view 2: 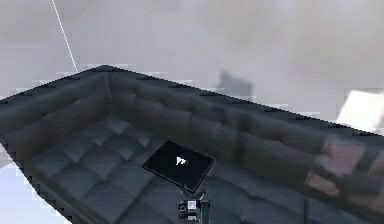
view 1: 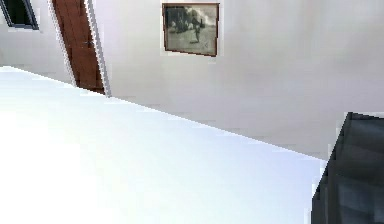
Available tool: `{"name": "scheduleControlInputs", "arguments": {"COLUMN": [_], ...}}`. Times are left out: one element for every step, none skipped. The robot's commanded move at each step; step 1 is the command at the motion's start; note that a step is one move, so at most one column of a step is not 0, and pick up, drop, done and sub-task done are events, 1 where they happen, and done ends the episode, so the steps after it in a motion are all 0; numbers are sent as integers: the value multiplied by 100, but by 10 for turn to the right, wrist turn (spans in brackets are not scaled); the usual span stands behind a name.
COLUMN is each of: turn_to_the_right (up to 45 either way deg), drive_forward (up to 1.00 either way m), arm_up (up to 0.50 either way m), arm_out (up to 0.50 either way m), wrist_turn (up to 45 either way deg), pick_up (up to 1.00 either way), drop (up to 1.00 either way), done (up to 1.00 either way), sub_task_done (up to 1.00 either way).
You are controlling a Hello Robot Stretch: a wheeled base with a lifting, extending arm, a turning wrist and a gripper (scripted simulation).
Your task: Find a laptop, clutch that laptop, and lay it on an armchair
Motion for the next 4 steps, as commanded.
{"name": "scheduleControlInputs", "arguments": {"turn_to_the_right": [0, 0, 0, 0], "drive_forward": [0, 0, 0, 0], "arm_up": [10, 48, 0, 0], "arm_out": [0, 0, 0, 0], "wrist_turn": [0, 0, -450, -450], "pick_up": [0, 0, 0, 0], "drop": [0, 0, 0, 0], "done": [0, 0, 0, 0], "sub_task_done": [0, 0, 0, 0]}}
